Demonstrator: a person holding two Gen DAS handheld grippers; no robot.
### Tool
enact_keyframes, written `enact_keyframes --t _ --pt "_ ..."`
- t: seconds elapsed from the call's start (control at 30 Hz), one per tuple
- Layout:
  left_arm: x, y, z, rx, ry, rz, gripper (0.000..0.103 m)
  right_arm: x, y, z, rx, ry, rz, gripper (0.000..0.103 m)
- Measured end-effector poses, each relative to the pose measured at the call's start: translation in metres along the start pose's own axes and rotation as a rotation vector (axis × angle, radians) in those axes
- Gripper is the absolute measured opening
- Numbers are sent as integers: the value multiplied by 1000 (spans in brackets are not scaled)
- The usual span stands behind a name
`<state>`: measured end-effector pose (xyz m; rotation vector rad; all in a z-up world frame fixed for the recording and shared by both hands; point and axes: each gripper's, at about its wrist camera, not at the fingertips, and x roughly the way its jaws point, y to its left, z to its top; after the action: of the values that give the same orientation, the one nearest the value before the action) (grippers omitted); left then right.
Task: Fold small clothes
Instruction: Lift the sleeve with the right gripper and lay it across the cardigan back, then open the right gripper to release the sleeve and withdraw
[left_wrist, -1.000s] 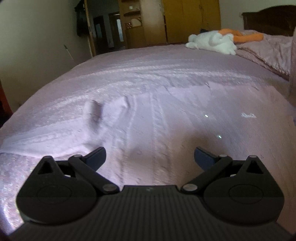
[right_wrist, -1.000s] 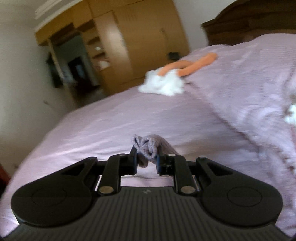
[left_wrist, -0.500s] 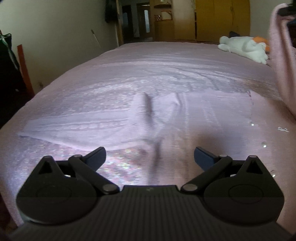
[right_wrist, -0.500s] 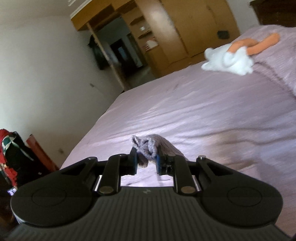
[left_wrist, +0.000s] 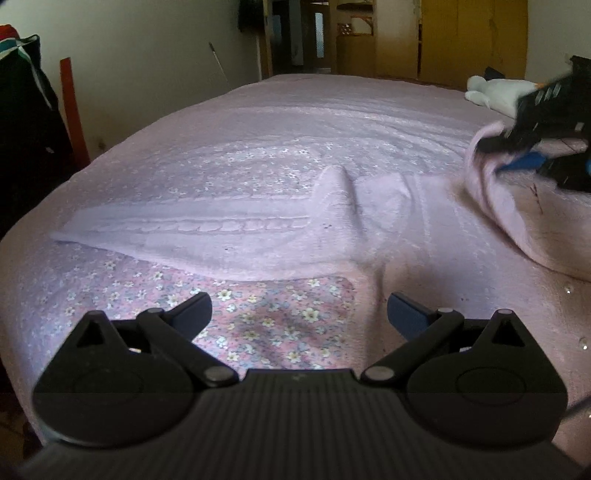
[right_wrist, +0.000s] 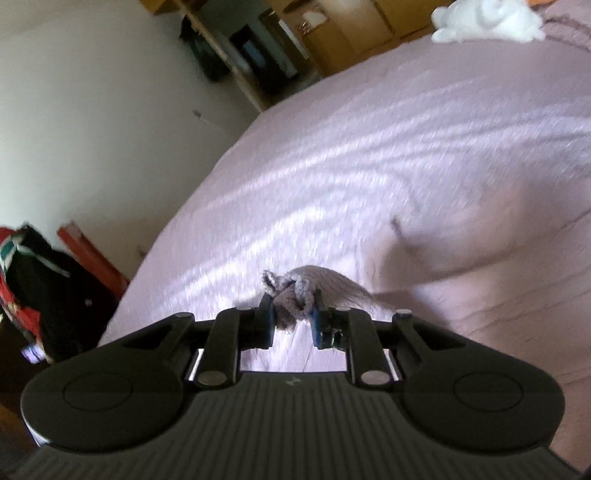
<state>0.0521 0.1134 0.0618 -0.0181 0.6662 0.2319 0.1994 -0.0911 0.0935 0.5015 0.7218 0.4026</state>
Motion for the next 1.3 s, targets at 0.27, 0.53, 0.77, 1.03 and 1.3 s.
enact_keyframes --t 0.27,0.53,0.77,1.03,1.3 --pt "3 0 -2 26 5 28 103 -14 -6 -17 -160 -26 43 74" --pt "5 -10 -4 44 14 34 103 -65 -74 -19 -129 -8 -111 81" --pt "28 0 -25 -53 152 49 103 -120 -126 -53 -74 -42 -236 81" --pt "28 3 -30 -76 134 43 103 -129 -151 -94 -163 -36 -350 86" --pt "29 4 -29 -86 138 28 103 -118 -145 -130 -202 -192 -355 103"
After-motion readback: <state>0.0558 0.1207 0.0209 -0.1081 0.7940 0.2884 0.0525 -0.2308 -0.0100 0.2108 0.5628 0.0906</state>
